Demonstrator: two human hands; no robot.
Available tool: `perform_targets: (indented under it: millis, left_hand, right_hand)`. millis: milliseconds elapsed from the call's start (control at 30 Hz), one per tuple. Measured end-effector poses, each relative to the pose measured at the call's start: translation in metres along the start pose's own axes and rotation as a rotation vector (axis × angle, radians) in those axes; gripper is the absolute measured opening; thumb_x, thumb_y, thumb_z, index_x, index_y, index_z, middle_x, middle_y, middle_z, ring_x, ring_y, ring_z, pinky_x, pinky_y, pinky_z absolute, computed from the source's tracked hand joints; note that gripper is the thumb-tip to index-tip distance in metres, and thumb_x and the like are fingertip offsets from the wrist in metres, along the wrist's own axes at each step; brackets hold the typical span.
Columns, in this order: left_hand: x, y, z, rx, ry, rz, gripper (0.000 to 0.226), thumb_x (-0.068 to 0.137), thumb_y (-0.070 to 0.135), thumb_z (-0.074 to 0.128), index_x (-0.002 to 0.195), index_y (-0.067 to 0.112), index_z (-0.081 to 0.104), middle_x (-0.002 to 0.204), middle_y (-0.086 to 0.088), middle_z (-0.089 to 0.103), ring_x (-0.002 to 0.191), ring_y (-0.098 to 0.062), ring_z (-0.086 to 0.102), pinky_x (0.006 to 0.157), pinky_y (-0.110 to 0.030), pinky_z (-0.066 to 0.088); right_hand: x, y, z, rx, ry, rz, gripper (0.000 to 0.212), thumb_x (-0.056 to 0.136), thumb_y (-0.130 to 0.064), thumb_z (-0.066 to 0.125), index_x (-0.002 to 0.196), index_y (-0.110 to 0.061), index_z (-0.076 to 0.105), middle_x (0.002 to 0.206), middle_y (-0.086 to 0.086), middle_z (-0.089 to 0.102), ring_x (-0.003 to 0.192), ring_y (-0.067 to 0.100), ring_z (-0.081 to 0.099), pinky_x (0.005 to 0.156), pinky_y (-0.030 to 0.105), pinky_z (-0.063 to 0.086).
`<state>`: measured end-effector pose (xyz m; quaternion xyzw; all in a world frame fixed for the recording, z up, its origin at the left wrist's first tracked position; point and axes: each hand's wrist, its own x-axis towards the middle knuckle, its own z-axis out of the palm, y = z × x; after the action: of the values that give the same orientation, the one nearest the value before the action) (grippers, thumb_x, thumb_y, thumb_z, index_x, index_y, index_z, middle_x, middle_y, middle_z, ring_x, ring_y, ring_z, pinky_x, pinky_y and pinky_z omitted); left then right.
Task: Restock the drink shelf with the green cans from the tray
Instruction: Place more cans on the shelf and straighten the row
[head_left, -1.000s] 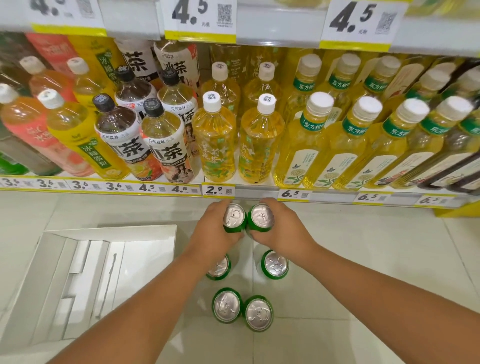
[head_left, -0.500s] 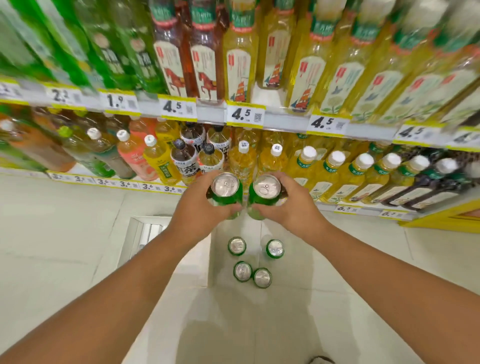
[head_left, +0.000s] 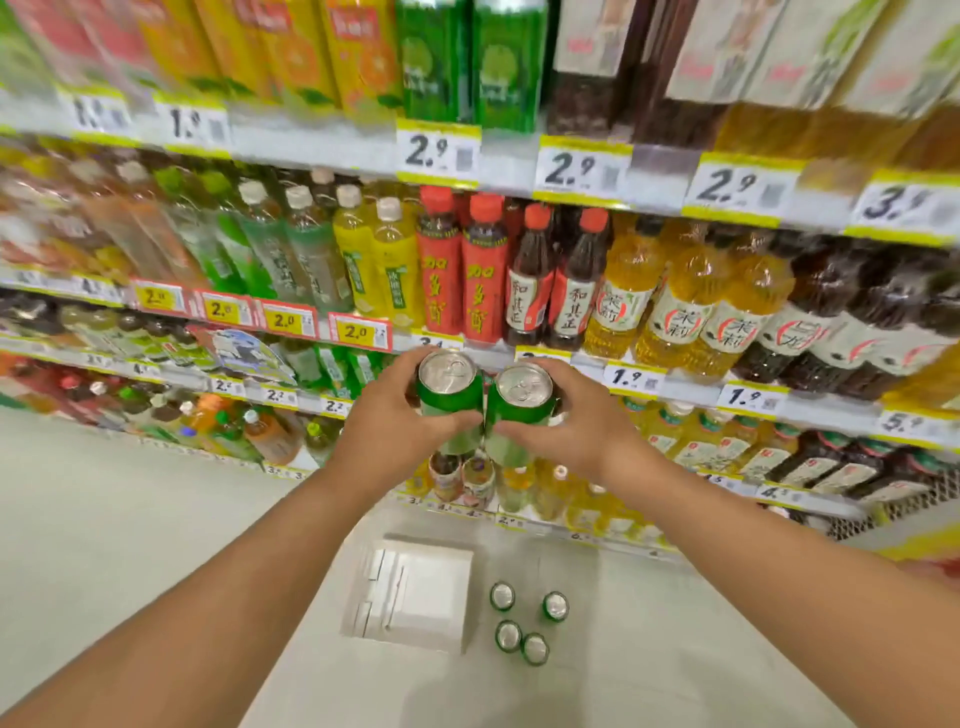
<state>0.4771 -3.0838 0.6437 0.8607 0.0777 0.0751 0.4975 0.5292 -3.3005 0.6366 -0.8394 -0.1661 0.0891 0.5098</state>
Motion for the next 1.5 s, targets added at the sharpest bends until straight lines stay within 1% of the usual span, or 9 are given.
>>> perform_targets:
  millis: [100,300,400,533,633,1033,1167,1400,1500]
  left_hand:
    - [0.009,0.06,-0.042,0.013,0.03,0.011,0.062,0.062,0.032,0.093,0.112,0.043,0.058,0.102,0.021,0.068,0.093,0.008,0.062,0.073,-0.006,0.046]
    - [0.027,0.158,-0.109,0.036,0.097,0.029,0.074,0.053,0.057,0.089,0.12,0.047,0.059,0.113,0.022,0.068,0.104,-0.004,0.064,0.091,-0.036,0.055]
    - [0.034,0.204,-0.134,0.016,0.122,0.043,0.056,0.055,0.052,0.092,0.103,0.054,0.063,0.105,0.023,0.07,0.098,-0.002,0.067,0.088,-0.035,0.057]
    - [0.038,0.258,-0.158,0.007,0.174,0.06,0.064,0.057,0.043,0.093,0.115,0.037,0.066,0.104,0.021,0.071,0.093,-0.002,0.068,0.074,-0.022,0.055]
    - [0.044,0.286,-0.178,0.031,0.173,0.088,0.068,0.055,0.046,0.094,0.117,0.036,0.065,0.108,0.018,0.071,0.093,-0.001,0.069,0.079,-0.027,0.058]
    - [0.113,0.362,-0.274,0.048,0.118,0.221,0.079,0.046,0.059,0.09,0.114,0.03,0.062,0.108,0.019,0.069,0.099,0.001,0.065,0.086,-0.025,0.052]
    - [0.127,0.372,-0.29,0.039,0.101,0.229,0.064,0.053,0.051,0.092,0.11,0.034,0.066,0.103,0.017,0.073,0.093,0.001,0.068,0.073,-0.025,0.054]
    - [0.144,0.379,-0.299,0.004,0.116,0.205,0.064,0.057,0.046,0.092,0.114,0.033,0.066,0.106,0.017,0.072,0.097,-0.002,0.068,0.078,-0.025,0.053]
    - [0.151,0.379,-0.3,-0.015,0.112,0.203,0.064,0.058,0.044,0.092,0.115,0.032,0.066,0.105,0.016,0.073,0.095,0.0,0.068,0.081,-0.026,0.054]
  right_hand:
    - [0.012,-0.068,-0.031,0.004,-0.035,-0.057,0.058,0.069,-0.036,0.091,0.118,-0.039,0.062,0.11,-0.02,0.07,0.1,-0.007,0.065,0.084,0.014,0.05]
    - [0.033,-0.176,-0.09,-0.018,-0.077,-0.122,0.064,0.062,-0.051,0.09,0.119,-0.039,0.063,0.107,-0.022,0.071,0.098,-0.007,0.066,0.084,0.023,0.057]
    - [0.043,-0.218,-0.118,-0.082,-0.088,-0.189,0.065,0.064,-0.051,0.09,0.12,-0.034,0.063,0.108,-0.019,0.07,0.094,-0.008,0.065,0.074,0.011,0.051]
    - [0.059,-0.264,-0.147,-0.081,-0.069,-0.167,0.081,0.046,-0.068,0.088,0.116,-0.036,0.061,0.109,-0.017,0.071,0.1,0.002,0.068,0.089,0.034,0.058]
    - [0.07,-0.298,-0.168,-0.062,-0.073,-0.166,0.072,0.05,-0.059,0.091,0.112,-0.029,0.067,0.106,-0.014,0.073,0.098,0.001,0.069,0.091,0.035,0.057]
    - [0.13,-0.427,-0.204,-0.13,0.073,-0.216,0.111,0.044,-0.079,0.084,0.137,-0.023,0.059,0.134,-0.006,0.062,0.12,0.012,0.061,0.101,0.038,0.051]
    - [0.153,-0.462,-0.215,-0.131,0.126,-0.232,0.107,0.062,-0.062,0.086,0.149,-0.015,0.045,0.145,0.0,0.051,0.122,0.018,0.057,0.101,0.035,0.048]
    - [0.197,-0.513,-0.22,-0.13,0.209,-0.257,0.105,0.065,-0.059,0.086,0.148,-0.012,0.044,0.131,0.002,0.056,0.099,0.014,0.065,0.077,0.028,0.058]
    - [0.216,-0.526,-0.213,-0.141,0.231,-0.243,0.107,0.061,-0.06,0.088,0.146,-0.012,0.046,0.121,0.0,0.056,0.1,0.016,0.065,0.086,0.035,0.059]
